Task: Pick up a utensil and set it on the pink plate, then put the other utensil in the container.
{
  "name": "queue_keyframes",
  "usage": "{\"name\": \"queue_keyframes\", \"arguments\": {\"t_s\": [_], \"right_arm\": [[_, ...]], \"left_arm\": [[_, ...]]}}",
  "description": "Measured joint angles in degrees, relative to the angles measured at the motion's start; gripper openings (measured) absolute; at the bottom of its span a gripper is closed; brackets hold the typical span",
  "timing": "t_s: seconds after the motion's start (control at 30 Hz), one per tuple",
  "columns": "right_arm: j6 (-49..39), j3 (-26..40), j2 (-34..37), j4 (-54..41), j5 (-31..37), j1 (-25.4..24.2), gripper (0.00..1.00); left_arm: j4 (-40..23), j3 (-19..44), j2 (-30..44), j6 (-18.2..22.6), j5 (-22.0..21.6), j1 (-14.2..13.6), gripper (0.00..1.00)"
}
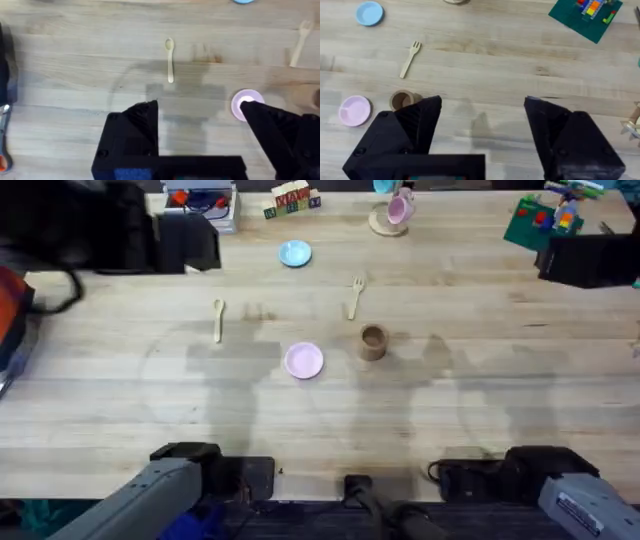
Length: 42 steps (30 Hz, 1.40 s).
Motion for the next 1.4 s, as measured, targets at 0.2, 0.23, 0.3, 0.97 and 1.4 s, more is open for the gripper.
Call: {"name": "queue_keyframes", "arguments": {"t_s": [0.2,0.23,0.3,0.97,1.4], "right_arm": [[0.0,0.0,0.0,0.0,0.0,0.0,0.996],[0.0,0.0,0.0,0.0,0.0,0.0,0.996],[0.0,0.0,0.0,0.0,0.0,0.0,0.997],[0.0,0.0,0.0,0.0,0.0,0.0,0.996],[0.0,0.0,0.0,0.0,0.0,0.0,0.996]], "left_arm": [[9.67,-11.19,1.55,0.4,-0.19,0.31,0.993],[11.06,-12.87,1.91,0.86,-0.07,0.74,0.991],[13.11,-15.21,2.96,1.86,0.61,2.1,0.99],[26.62,-17.03,28.29,7.66,3.9,9.05,0.993],[30.3,-17.05,35.77,7.68,4.76,9.05,0.993]]}}
